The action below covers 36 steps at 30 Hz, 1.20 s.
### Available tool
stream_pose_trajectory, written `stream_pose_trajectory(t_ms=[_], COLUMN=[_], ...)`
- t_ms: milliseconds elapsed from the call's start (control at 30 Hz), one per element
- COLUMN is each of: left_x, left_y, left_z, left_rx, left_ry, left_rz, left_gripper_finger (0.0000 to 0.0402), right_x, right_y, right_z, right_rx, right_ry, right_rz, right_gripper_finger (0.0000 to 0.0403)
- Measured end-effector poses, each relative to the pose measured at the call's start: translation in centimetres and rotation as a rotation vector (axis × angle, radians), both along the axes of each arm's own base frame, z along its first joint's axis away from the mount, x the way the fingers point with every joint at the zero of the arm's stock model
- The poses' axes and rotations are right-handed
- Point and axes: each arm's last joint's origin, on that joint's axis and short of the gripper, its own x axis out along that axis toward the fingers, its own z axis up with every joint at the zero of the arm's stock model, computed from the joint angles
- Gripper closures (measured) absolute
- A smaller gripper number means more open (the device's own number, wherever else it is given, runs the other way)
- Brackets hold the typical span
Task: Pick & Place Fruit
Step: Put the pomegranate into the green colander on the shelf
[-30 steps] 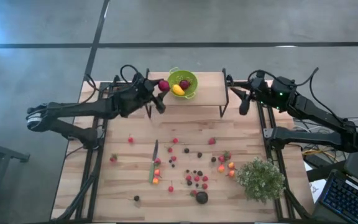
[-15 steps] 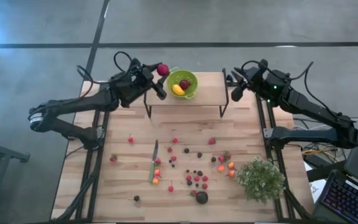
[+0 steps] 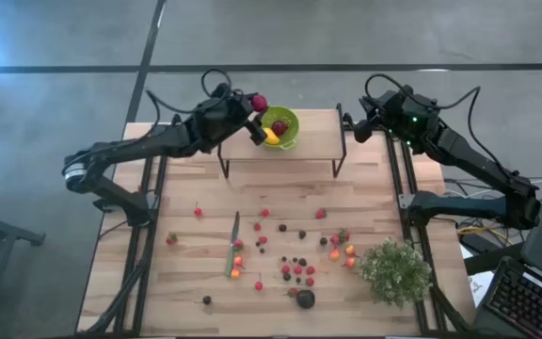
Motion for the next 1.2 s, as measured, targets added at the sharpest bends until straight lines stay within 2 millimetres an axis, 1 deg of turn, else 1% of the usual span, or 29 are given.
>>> stream_pose_trajectory(t_ms=[167, 333, 533, 733, 967, 1200], left_x=[1.9, 2.8, 3.2, 3.4, 3.6, 3.7], left_y=[0.7, 1.1, 1.7, 2.4, 2.8, 2.9], left_z=[-0.5, -0.9, -1.8, -3.2, -3.9, -4.5], left_rx=[-0.05, -0.105, -0.149, -0.19, -0.204, -0.221], left_ry=[0.106, 0.196, 0.225, 0.25, 0.278, 0.308], left_rz=[-0.017, -0.012, 0.003, 0.023, 0.032, 0.026], left_gripper_finger=[0.0181, 0.0181, 0.0181, 0.0181, 0.0181, 0.0181], right_x=[0.5, 0.9, 1.0, 1.0, 1.1, 1.0], right_y=[-0.1, -0.2, -0.2, -0.1, 0.0, 0.0], right_z=[-0.7, -1.0, -1.0, -1.0, -1.0, -1.0], right_rx=[0.037, 0.054, 0.063, 0.072, 0.087, 0.086], right_ry=[0.01, 0.015, 0.008, -0.004, -0.013, -0.012], right_rz=[0.067, 0.094, 0.128, 0.126, 0.172, 0.175], right_gripper_finger=[0.0356, 0.034, 0.0317, 0.0295, 0.0271, 0.025])
